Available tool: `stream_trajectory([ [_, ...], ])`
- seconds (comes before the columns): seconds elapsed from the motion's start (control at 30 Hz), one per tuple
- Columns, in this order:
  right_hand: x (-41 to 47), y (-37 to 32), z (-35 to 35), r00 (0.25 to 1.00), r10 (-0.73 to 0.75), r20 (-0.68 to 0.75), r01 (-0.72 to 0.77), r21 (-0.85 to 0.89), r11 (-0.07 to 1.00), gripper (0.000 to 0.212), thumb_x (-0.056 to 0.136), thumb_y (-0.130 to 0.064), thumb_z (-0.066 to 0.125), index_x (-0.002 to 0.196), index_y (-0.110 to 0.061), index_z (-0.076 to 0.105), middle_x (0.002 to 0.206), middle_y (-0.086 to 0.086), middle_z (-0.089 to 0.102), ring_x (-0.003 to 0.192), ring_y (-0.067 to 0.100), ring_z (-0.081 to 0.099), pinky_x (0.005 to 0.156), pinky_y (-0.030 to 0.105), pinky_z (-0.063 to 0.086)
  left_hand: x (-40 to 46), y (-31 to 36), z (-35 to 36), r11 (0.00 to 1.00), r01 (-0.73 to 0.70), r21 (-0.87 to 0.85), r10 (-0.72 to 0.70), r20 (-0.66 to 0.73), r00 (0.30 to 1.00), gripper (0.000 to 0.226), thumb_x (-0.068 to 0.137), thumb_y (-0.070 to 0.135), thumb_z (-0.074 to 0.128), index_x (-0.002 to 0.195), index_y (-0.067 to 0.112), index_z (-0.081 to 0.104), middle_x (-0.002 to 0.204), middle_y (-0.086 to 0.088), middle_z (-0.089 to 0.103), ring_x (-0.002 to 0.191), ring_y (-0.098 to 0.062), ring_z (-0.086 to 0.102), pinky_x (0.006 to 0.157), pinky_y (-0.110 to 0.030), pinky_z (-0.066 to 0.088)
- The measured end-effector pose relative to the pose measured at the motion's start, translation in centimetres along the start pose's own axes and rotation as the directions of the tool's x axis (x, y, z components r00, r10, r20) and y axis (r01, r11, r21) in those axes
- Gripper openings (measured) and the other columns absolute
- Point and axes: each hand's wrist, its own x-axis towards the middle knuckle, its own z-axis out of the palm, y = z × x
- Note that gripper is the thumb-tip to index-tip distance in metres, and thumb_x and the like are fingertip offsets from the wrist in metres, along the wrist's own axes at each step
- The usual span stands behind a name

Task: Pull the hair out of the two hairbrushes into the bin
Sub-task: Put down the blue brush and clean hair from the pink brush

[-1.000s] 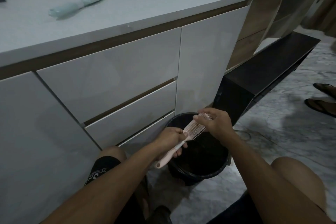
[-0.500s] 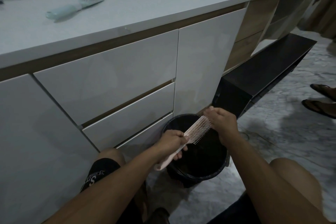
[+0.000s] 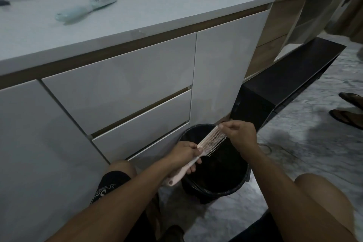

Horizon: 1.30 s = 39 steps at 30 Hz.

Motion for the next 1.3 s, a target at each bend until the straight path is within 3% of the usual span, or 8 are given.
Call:
stream_trajectory([
  [0.2,0.7,-0.5,-0.9,0.982,0.148,-0.114,-0.121,0.213,0.970,0.019,0.091,-0.021,0.064,0.089,-0.004,0.073,0.084,0.007,0.073,0.077,0.014,0.069,0.076,0.036,0.059,0.0,-0.6,-0.4,0.998,0.015,-0.056,-0.016,-0.028,0.999,0.020,0.097,0.013,0.049,0.080,0.007,0.058,0.068,-0.011,0.058,0.034,-0.015,0.046,0.033,-0.020,0.035],
  [0.43,-0.2,0.5,0.6,0.988,0.055,0.143,-0.050,-0.037,0.998,0.020,0.080,-0.018,0.077,0.098,-0.011,0.074,0.084,-0.001,0.071,0.078,0.014,0.068,0.072,0.031,0.058,0.0,-0.2,-0.3,0.998,0.018,-0.054,-0.019,-0.027,0.999,0.020,0.097,0.013,0.049,0.080,0.008,0.057,0.068,-0.011,0.058,0.034,-0.015,0.046,0.033,-0.020,0.034],
  [0.53,0.2,0.6,0.2,0.999,0.043,0.020,-0.041,-0.073,0.996,0.007,0.080,-0.017,0.077,0.085,-0.011,0.077,0.071,0.001,0.071,0.065,0.016,0.067,0.072,0.036,0.059,-0.1,-0.4,-0.2,0.999,0.024,-0.041,-0.025,-0.019,1.000,0.019,0.097,0.013,0.049,0.082,0.007,0.058,0.067,-0.010,0.058,0.035,-0.015,0.046,0.035,-0.021,0.035],
  [0.67,0.9,0.2,-0.8,0.979,0.164,-0.122,-0.154,0.090,0.984,0.017,0.088,-0.021,0.068,0.087,-0.005,0.073,0.068,0.008,0.071,0.061,0.018,0.067,0.065,0.030,0.059,-0.2,-0.6,-0.2,0.998,0.029,-0.061,-0.031,-0.035,0.999,0.020,0.097,0.013,0.048,0.079,0.007,0.056,0.068,-0.011,0.057,0.034,-0.014,0.046,0.033,-0.019,0.034],
  [0.9,-0.7,0.1,-0.1,0.951,0.242,0.192,-0.270,0.131,0.954,0.023,0.086,-0.008,0.069,0.108,-0.005,0.061,0.093,0.010,0.069,0.082,0.021,0.069,0.068,0.032,0.061,-0.1,0.0,0.2,0.998,0.015,-0.062,-0.018,-0.043,0.999,0.019,0.097,0.015,0.049,0.082,0.009,0.058,0.072,-0.009,0.058,0.039,-0.015,0.048,0.034,-0.020,0.036],
  [1.0,-1.2,0.2,-0.5,0.964,0.235,0.124,-0.257,0.213,0.943,0.015,0.083,-0.005,0.072,0.095,0.004,0.067,0.085,0.023,0.071,0.063,0.020,0.069,0.055,0.024,0.059,0.0,0.1,0.6,0.999,0.005,-0.043,-0.007,-0.036,0.999,0.016,0.096,0.015,0.050,0.085,0.009,0.059,0.073,-0.009,0.058,0.040,-0.016,0.049,0.035,-0.021,0.038],
  [1.13,-0.5,0.3,-2.1,0.959,0.279,-0.047,-0.261,0.229,0.938,0.015,0.090,-0.011,0.064,0.090,0.003,0.069,0.077,0.019,0.070,0.059,0.020,0.067,0.054,0.024,0.059,0.2,-0.1,0.6,0.999,0.013,-0.036,-0.015,-0.048,0.999,0.013,0.094,0.012,0.051,0.087,0.009,0.061,0.078,-0.011,0.060,0.044,-0.018,0.050,0.038,-0.024,0.040],
  [1.3,-1.3,0.1,-1.0,0.917,0.342,0.207,-0.366,0.092,0.926,0.038,0.091,-0.034,0.063,0.118,-0.007,0.058,0.091,0.013,0.070,0.070,0.024,0.072,0.064,0.037,0.061,0.5,0.4,1.7,0.998,0.023,-0.061,-0.028,-0.078,0.997,0.031,0.087,0.001,0.042,0.110,-0.001,0.062,0.084,-0.014,0.059,0.048,-0.020,0.052,0.042,-0.025,0.043],
])
